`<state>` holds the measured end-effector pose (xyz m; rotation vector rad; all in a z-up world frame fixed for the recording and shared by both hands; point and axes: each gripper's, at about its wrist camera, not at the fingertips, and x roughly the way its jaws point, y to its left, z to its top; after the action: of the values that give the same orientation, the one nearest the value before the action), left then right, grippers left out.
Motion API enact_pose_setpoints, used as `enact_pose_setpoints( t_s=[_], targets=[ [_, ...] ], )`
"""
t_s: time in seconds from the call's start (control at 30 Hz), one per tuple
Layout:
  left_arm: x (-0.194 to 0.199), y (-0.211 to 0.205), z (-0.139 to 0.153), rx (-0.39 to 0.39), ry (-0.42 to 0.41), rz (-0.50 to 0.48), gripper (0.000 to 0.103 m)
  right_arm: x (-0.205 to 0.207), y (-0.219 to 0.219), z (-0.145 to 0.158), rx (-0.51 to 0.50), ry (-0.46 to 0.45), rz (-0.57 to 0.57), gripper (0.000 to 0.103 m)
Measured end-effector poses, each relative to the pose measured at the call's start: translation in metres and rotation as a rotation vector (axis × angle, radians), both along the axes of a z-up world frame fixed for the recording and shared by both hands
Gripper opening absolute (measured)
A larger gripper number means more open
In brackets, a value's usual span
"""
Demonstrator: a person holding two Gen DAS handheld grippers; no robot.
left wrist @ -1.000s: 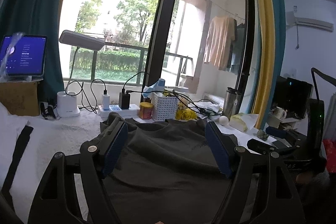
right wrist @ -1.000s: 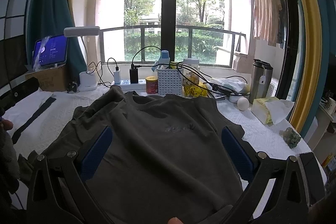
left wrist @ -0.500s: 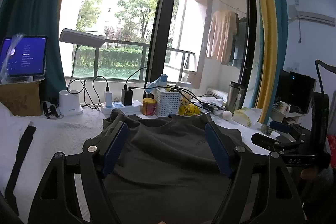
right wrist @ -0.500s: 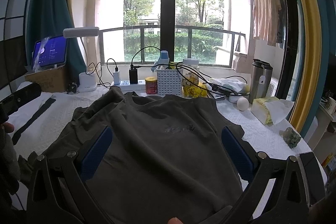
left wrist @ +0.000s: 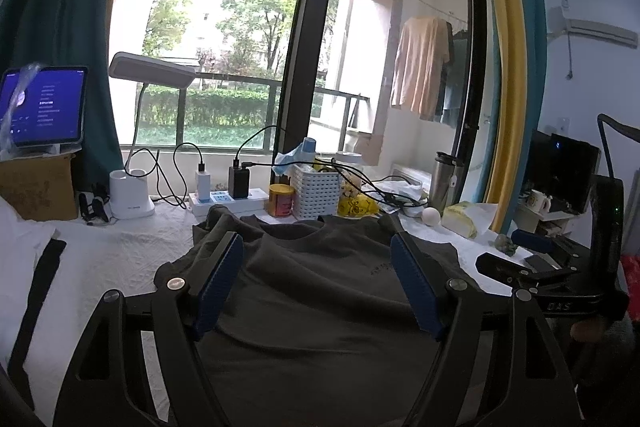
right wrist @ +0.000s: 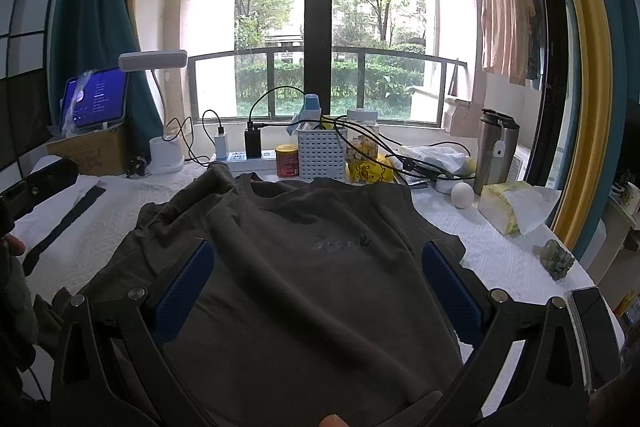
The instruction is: Fold small clothes
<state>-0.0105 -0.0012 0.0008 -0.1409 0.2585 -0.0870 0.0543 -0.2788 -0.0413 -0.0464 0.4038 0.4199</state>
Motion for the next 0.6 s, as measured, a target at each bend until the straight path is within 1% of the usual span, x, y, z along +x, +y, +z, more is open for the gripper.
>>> enact_pose_setpoints(
  t_s=[0.1, 0.3, 0.47, 0.6],
  targets=[
    [0.006, -0.001, 0.001, 0.006, 0.014, -0.002, 0.079, 0.005, -0.004, -0.001, -0.002, 0.007, -0.005, 0.102],
    [0.022, -0.006, 0.000, 0.014, 0.051, 0.020, 0.079, 0.030, -0.024, -0.003, 0.002, 0.033, -0.045, 0.102],
    [0.045, -0.014, -0.007, 0.017, 0.107, 0.021, 0.079, 0.056, -0.043, -0.008, -0.011, 0.066, -0.073, 0.102],
    [0.060, -0.021, -0.009, 0.036, 0.133, 0.029, 0.079, 0.075, -0.057, -0.009, -0.019, 0.068, -0.097, 0.102]
  ],
)
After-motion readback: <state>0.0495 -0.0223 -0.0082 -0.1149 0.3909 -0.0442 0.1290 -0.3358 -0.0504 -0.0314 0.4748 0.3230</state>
